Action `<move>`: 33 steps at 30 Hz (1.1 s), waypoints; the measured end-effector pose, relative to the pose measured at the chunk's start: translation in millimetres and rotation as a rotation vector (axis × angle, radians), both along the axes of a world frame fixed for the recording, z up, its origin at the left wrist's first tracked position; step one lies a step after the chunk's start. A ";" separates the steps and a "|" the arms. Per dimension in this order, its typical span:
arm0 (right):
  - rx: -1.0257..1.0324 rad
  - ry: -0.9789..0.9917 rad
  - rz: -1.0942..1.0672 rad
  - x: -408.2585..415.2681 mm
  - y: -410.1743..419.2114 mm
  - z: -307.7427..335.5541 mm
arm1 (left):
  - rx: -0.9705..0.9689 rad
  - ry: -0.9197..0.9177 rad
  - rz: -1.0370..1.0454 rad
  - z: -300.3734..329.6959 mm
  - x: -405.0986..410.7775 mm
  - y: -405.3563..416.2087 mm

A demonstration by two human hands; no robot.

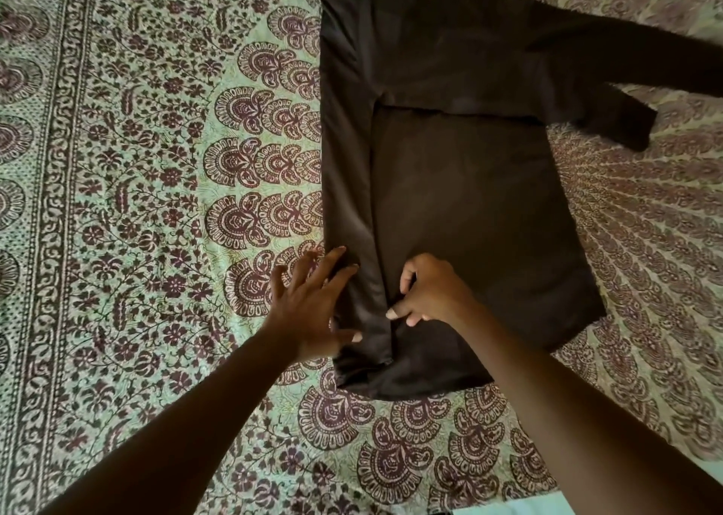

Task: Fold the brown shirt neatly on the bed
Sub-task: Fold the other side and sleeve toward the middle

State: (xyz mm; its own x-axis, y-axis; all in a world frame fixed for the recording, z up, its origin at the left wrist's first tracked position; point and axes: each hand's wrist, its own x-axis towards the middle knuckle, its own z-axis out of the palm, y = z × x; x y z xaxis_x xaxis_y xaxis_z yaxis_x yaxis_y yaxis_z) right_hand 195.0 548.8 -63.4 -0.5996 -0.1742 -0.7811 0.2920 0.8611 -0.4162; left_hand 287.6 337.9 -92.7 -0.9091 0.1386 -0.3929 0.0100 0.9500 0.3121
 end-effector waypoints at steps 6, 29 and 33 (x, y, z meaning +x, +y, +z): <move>-0.074 0.485 -0.117 -54.7 -10.6 -8.7 | 0.085 0.341 0.106 11.6 -54.6 3.4; -0.165 0.861 0.071 -401.5 -110.4 -16.1 | 0.118 0.422 0.486 -12.1 -337.3 -49.9; -0.101 0.757 0.031 -428.8 -135.2 -24.6 | 0.152 0.393 0.612 -21.9 -360.8 -64.0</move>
State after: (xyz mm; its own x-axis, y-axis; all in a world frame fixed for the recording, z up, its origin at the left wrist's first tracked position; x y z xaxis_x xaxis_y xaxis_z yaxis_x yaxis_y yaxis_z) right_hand -233.8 413.6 -88.0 -0.9588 -0.2479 -0.1386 -0.1274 0.8116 -0.5701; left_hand -73.2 273.9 -114.6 -0.9107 -0.4112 -0.0396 -0.3695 0.7679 0.5232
